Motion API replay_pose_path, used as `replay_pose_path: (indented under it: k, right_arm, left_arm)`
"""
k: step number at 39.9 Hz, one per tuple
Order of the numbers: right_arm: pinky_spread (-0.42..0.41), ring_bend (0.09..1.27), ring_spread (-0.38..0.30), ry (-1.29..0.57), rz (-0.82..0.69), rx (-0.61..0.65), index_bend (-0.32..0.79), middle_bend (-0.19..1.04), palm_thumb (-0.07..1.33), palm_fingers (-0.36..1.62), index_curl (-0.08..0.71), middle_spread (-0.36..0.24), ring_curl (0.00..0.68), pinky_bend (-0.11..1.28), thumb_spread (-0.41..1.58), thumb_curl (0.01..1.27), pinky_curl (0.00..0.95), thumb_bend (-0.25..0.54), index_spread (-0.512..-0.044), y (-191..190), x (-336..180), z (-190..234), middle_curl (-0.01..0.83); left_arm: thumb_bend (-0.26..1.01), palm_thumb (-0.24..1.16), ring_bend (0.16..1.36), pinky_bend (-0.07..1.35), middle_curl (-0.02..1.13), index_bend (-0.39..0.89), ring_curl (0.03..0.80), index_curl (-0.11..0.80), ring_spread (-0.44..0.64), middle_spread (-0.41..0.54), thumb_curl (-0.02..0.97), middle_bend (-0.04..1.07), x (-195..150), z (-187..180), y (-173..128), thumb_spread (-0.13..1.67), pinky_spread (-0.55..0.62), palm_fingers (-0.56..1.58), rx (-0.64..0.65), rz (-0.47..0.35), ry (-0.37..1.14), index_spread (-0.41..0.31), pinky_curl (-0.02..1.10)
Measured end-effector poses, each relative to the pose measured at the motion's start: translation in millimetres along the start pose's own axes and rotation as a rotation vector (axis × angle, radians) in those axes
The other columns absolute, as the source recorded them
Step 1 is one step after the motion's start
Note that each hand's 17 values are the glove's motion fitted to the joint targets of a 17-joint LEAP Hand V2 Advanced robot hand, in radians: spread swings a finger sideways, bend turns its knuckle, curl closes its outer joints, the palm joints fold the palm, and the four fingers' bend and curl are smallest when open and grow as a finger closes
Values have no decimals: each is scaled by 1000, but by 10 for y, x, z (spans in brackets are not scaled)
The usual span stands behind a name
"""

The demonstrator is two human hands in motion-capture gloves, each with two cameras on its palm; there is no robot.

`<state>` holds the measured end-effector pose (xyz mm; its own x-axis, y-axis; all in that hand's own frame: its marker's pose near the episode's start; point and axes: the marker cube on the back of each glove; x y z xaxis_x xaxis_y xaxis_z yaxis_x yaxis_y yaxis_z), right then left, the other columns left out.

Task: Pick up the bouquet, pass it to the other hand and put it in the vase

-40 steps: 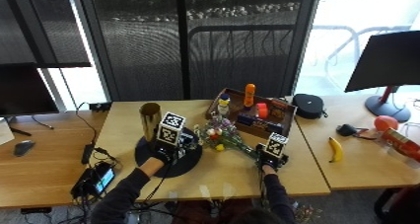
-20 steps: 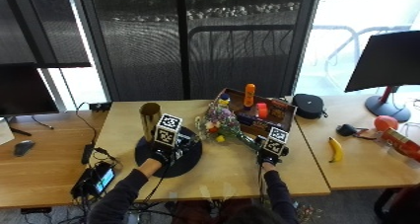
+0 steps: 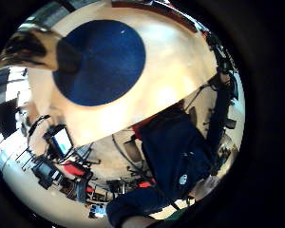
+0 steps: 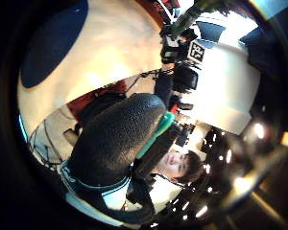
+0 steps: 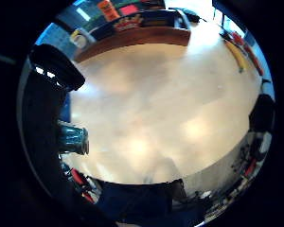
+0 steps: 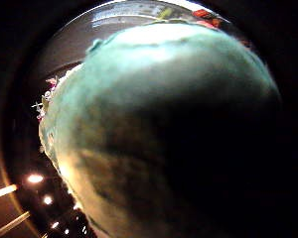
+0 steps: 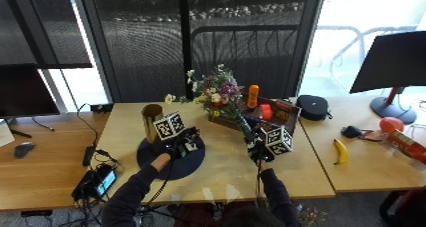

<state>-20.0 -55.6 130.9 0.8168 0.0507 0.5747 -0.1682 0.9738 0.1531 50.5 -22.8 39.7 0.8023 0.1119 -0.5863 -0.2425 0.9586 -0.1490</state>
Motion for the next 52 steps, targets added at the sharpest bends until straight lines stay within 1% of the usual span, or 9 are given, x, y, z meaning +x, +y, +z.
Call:
replay_pose_path:
  k: [7, 9, 10, 12, 22, 23, 27, 40, 52]
  right_arm:
    - [-278, 755, -224, -201, -13, -79, 174, 573, 931, 1271, 511, -221, 535, 573, 1190, 305, 457, -17, -259, 159, -378, 119, 639]
    - [-278, 754, -223, -288, -33, -129, 174, 573, 926, 1270, 512, -221, 533, 575, 1199, 300, 457, -15, -256, 173, -454, 185, 641]
    - [-284, 750, -225, -328, -45, -154, 182, 573, 924, 1271, 515, -220, 533, 574, 1202, 298, 457, -15, -255, 191, -498, 212, 641]
    - [-279, 746, -226, -398, -71, -200, 190, 572, 922, 1271, 519, -220, 532, 570, 1207, 295, 455, -14, -254, 254, -602, 256, 641]
    - [-286, 731, -229, -550, -168, -372, 192, 542, 928, 1279, 538, -215, 526, 568, 1229, 288, 454, -10, -253, 565, -937, 497, 633]
    - [-287, 733, -226, -552, -175, -382, 188, 546, 928, 1276, 537, -216, 527, 562, 1230, 287, 451, -10, -251, 595, -965, 519, 635]
    - [-287, 728, -230, -557, -198, -410, 188, 538, 929, 1281, 544, -214, 525, 568, 1234, 284, 451, -10, -253, 705, -1060, 619, 632]
    - [-288, 727, -226, -558, -206, -457, 188, 544, 960, 1282, 561, -214, 526, 558, 1232, 289, 448, -8, -246, 745, -1074, 962, 636]
    - [-285, 726, -229, -541, -218, -497, 181, 538, 981, 1279, 568, -213, 523, 555, 1230, 293, 447, -8, -245, 833, -1076, 1074, 633]
  left_arm:
    - [-12, 25, 422, 192, 283, 207, 250, 425, 384, 207, 209, 171, 283, 38, -149, 1030, 439, 161, 30, 84, 341, -51, 303]
    - [-7, 50, 444, 209, 289, 145, 257, 406, 381, 209, 221, 183, 377, 32, -193, 1031, 440, 144, 29, 115, 416, -35, 311]
    - [7, 87, 476, 259, 293, 13, 267, 364, 389, 231, 232, 192, 430, 23, -210, 1025, 442, 71, 32, 130, 452, -14, 326]
    - [11, 123, 509, 320, 304, -26, 282, 326, 408, 259, 246, 195, 543, -9, -242, 1014, 444, -4, 49, 160, 532, 6, 348]
    - [31, 322, 551, 357, 322, 152, 283, 275, 411, 283, 305, 244, 990, -204, -408, 983, 436, 66, 157, 259, 809, 51, 350]
    - [8, 298, 558, 376, 308, 93, 281, 255, 423, 303, 301, 221, 1027, -217, -414, 980, 442, -1, 163, 264, 826, 54, 353]
    - [27, 397, 530, 298, 338, 209, 269, 299, 358, 214, 325, 295, 1158, -255, -438, 972, 408, 218, 170, 290, 873, 52, 326]
    - [-17, 514, 493, 292, 413, 157, 282, 333, 149, 4, 362, 377, 1285, -173, -542, 933, 241, 507, 154, 314, 884, 19, 342]
    - [18, 765, 476, 292, 454, 240, 325, 412, -220, -215, 458, 439, 1268, -105, -475, 788, -186, 1219, 297, 216, 924, -178, 372]
